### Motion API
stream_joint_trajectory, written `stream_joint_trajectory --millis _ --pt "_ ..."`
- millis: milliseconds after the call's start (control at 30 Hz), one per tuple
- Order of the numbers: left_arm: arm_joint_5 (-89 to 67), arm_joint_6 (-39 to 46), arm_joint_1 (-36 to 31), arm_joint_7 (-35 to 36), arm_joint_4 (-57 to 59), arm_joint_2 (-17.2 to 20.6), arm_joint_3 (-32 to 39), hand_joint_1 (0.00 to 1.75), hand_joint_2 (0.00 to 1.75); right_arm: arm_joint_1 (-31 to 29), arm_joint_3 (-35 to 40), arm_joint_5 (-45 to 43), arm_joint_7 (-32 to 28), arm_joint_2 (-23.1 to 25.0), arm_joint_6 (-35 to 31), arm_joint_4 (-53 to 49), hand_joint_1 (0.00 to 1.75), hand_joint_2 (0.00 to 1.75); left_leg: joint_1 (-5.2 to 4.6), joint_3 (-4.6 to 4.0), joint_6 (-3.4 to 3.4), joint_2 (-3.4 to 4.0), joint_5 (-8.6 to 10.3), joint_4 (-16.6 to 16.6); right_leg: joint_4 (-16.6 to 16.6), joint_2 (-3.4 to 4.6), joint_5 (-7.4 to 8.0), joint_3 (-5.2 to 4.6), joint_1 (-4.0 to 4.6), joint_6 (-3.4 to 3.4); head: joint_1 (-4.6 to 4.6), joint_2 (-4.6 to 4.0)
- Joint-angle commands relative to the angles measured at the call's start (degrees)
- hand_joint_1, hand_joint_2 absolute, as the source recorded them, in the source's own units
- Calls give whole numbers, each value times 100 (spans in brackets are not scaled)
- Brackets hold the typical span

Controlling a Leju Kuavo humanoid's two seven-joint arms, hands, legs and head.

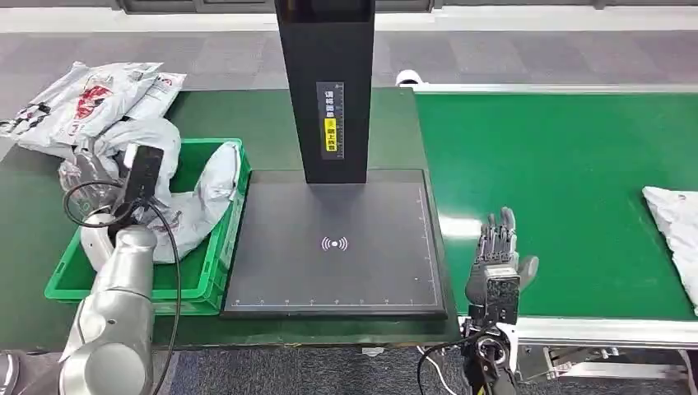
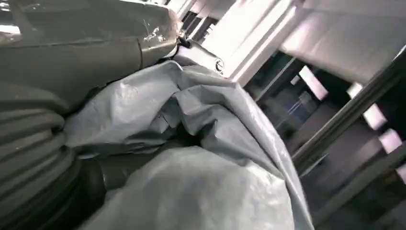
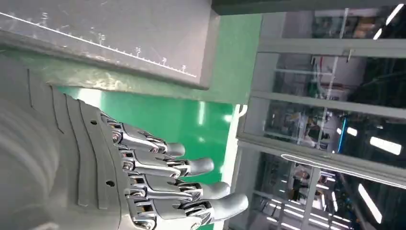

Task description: Moved the parcel from conveyor to table for the left to box.

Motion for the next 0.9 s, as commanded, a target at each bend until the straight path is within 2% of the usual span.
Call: stream_joint_trajectory --millis 33,133,233,267,300,367,500,533,733,900 --pt "-962 -915 379 961 1682 327 -400 175 175 292 -392 63 100 -7 163 -463 0 0 -8 37 4 3 -1 -23 -16 -5 -4 32 -6 -1 0 2" --pt "-1043 -1041 383 967 1686 318 -497 175 175 264 -399 68 107 3 177 -451 0 0 -7 80 4 24 -4 -49 -41 8 2 63 -3 -5 0 2" --pt "-1378 -2205 623 1084 1698 275 -979 175 175 213 -460 163 144 37 285 -431 0 0 -17 77 0 28 -13 -34 -17 21 0 52 -16 -4 0 2" --pt "-1623 -2618 732 1379 1760 266 -1237 108 175 163 -472 217 168 35 343 -380 0 0 -18 92 0 29 -13 -42 -24 20 -2 65 -16 -7 2 0" --pt "-1738 -2661 787 1547 1762 254 -1357 0 175 133 -471 239 183 37 370 -345 0 0 -23 97 0 32 -16 -39 -16 25 -9 68 -23 -4 0 2" --pt "-1646 -2377 815 1527 1722 166 -1331 0 175 143 -462 276 193 46 394 -328 0 0 -21 112 -1 38 -15 -50 -27 28 -5 83 -20 -8 0 2" --pt "-810 -1087 520 1342 1487 -50 -927 0 175 137 -420 435 265 104 447 -320 0 0 -31 147 -1 17 -29 -40 -8 10 -32 123 -30 -7 0 0" --pt "-409 -868 419 1063 1394 -89 -792 0 0 108 -400 453 287 112 449 -290 0 0 -32 156 3 13 -28 -45 -12 2 -36 132 -31 -6 2 0" --pt "52 -777 336 803 1243 -102 -694 0 0 58 -369 480 319 119 420 -231 0 0 -33 174 5 -15 -29 -44 -7 -35 -47 162 -31 -7 2 2" --pt "1828 -403 90 -645 805 -278 -447 0 0 -116 -390 485 376 141 297 -76 0 0 -25 155 8 -26 -14 -40 -12 -46 -38 155 -24 -6 0 0"
